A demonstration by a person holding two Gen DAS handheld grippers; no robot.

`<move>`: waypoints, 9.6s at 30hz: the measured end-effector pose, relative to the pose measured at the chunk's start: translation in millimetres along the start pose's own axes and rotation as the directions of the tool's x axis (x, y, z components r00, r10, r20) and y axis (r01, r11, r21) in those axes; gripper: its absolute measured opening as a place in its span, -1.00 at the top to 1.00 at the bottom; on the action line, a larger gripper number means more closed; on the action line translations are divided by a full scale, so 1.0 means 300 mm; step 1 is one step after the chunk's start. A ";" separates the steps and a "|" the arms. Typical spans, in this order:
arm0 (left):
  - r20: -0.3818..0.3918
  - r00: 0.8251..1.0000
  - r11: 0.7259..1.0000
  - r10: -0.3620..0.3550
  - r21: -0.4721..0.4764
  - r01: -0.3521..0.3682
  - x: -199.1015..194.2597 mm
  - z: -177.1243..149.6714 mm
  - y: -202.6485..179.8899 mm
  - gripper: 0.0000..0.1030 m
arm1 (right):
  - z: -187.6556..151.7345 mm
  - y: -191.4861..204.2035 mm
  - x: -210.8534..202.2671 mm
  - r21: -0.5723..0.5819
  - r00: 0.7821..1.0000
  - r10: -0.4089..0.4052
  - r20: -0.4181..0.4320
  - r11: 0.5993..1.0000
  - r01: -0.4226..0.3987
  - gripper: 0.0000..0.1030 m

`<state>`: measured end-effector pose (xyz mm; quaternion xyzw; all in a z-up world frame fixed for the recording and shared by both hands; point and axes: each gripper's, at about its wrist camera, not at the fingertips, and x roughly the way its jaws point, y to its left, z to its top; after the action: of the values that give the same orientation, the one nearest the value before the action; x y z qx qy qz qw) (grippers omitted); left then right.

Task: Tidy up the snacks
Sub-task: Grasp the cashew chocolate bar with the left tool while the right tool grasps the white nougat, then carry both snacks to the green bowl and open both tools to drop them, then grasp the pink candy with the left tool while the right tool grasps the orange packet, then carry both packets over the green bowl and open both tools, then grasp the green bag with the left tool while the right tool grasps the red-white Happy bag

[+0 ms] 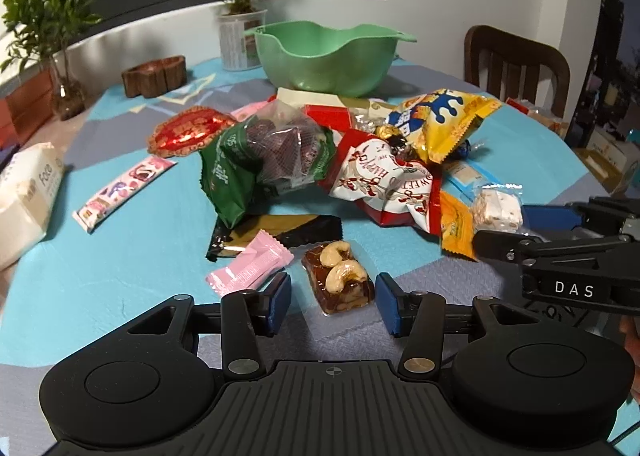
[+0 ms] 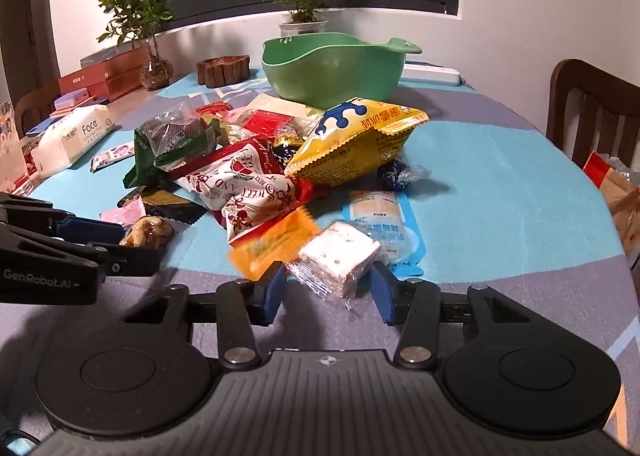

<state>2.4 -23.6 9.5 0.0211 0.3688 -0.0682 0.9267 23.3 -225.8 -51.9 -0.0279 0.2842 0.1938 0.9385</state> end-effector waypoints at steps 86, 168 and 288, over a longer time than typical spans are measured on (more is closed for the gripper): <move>0.163 0.986 0.991 -0.035 0.131 0.014 -0.144 0.140 0.042 -0.71 | 0.047 0.068 -0.166 -0.159 0.989 0.085 0.120 0.985 -0.065 -0.07; 0.017 1.000 0.999 -0.009 0.034 0.009 0.044 -0.006 0.199 -1.00 | 0.034 0.103 0.059 -0.013 0.999 0.041 -0.014 0.999 -0.042 -0.55; 0.094 0.992 0.983 0.088 -0.169 -0.072 -0.007 0.082 0.299 -1.00 | 0.072 -0.136 -0.008 0.148 0.969 0.133 0.206 0.975 -0.165 -0.94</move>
<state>30.3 63.2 27.7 -0.0444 0.3249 -0.0011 0.9447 48.1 -260.8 -34.9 0.0902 0.2073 0.2417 0.9437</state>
